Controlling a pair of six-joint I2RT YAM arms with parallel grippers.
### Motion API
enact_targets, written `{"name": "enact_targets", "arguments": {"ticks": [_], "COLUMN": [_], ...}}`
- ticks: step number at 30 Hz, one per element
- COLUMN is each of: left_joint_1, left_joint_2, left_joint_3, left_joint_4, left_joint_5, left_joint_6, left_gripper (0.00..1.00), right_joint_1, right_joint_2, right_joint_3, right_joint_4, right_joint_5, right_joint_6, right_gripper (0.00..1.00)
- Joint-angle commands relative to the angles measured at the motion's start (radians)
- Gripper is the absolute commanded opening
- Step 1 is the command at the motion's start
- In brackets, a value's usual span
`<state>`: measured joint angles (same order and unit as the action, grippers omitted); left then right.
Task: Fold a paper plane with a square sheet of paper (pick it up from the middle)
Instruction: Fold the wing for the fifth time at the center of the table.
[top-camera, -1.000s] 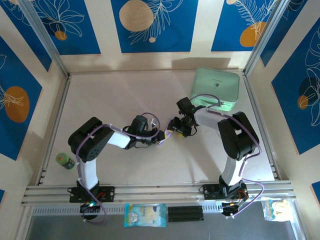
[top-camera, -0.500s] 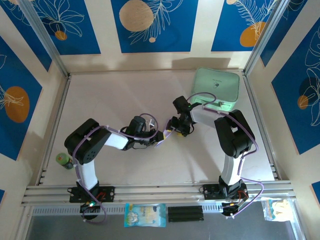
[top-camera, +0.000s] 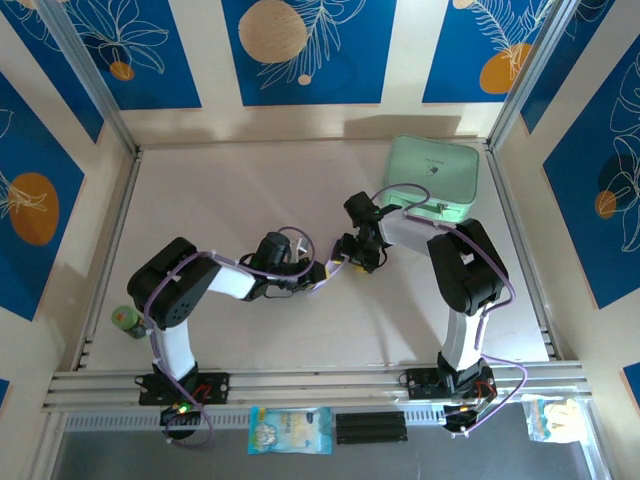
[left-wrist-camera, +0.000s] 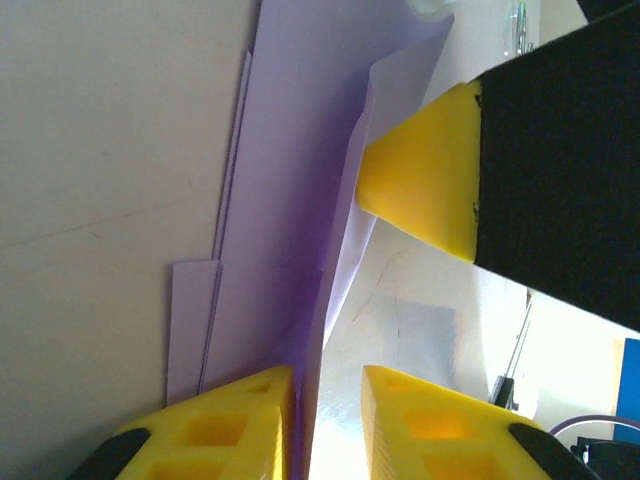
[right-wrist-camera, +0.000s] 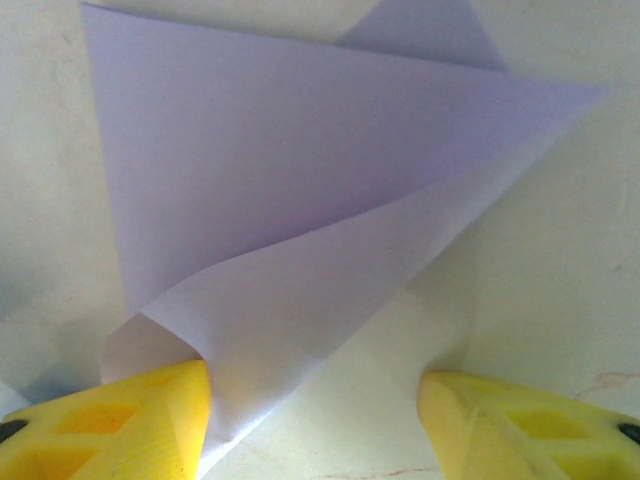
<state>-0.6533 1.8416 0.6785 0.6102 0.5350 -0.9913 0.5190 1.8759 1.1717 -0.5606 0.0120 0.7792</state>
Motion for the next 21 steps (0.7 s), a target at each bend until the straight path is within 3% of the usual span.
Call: {"name": "enact_targets", "arguments": {"ticks": [1, 21], "left_joint_1": [0.015, 0.028], "left_joint_2": [-0.024, -0.095], "left_joint_3": [-0.015, -0.03], "left_joint_4": [-0.003, -0.082], "left_joint_5": [-0.041, -0.093], "left_joint_6": [-0.01, 0.043], "left_gripper": [0.27, 0.36], "right_joint_1": [0.028, 0.036], "right_joint_2": [0.099, 0.112], "right_joint_3": [-0.045, -0.023], "right_joint_4": [0.053, 0.034], "right_joint_5": [-0.006, 0.002], "right_joint_6": [-0.051, -0.07], "right_gripper": [0.61, 0.61]}}
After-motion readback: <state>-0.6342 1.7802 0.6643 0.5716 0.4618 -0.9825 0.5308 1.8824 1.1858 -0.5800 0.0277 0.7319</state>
